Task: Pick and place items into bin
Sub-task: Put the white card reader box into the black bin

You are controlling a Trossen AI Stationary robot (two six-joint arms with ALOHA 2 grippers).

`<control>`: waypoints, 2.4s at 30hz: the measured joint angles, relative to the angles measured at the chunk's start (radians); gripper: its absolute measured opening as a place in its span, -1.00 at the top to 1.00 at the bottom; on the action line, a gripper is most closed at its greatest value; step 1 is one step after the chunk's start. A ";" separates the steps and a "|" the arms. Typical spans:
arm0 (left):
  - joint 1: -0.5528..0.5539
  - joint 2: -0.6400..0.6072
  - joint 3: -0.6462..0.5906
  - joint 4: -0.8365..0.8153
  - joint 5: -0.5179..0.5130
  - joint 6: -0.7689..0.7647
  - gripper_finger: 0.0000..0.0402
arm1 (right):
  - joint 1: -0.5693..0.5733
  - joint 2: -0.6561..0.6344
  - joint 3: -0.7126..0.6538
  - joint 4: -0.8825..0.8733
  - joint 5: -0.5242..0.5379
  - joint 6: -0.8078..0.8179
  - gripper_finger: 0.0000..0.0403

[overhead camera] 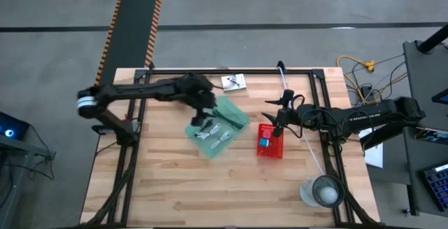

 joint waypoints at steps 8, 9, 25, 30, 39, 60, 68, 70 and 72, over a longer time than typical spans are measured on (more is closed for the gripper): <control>0.038 -0.363 -0.356 0.318 0.045 -0.191 -0.01 | 0.000 0.000 0.000 0.000 0.000 0.021 -0.09; 0.032 -0.413 -0.407 0.359 0.042 -0.220 -0.01 | 0.000 0.000 0.000 0.000 0.000 0.021 -0.09; -0.277 -0.873 -0.835 0.718 -0.370 -0.344 0.77 | 0.000 0.001 0.000 0.062 -0.002 0.043 -0.09; -0.318 -0.941 -0.973 0.910 -0.399 -0.315 0.96 | 0.000 0.003 0.000 0.076 -0.003 0.013 -0.09; -0.319 -1.058 -1.114 1.013 -0.401 -0.266 0.99 | -0.031 0.004 0.038 0.137 -0.005 -0.051 -0.09; -0.319 -1.065 -1.116 1.041 -0.397 -0.413 0.99 | -0.459 0.436 0.710 -0.417 -0.324 -0.141 -0.09; -0.319 -1.035 -1.113 1.042 -0.397 -0.366 0.99 | -0.560 0.706 0.918 -0.610 -0.572 -0.199 -0.09; -0.319 -1.034 -1.113 1.045 -0.397 -0.366 0.99 | -0.576 0.765 0.944 -0.630 -0.576 -0.207 -0.09; -0.319 -1.036 -1.113 1.054 -0.396 -0.366 0.99 | -0.588 0.817 0.965 -0.650 -0.576 -0.228 -0.09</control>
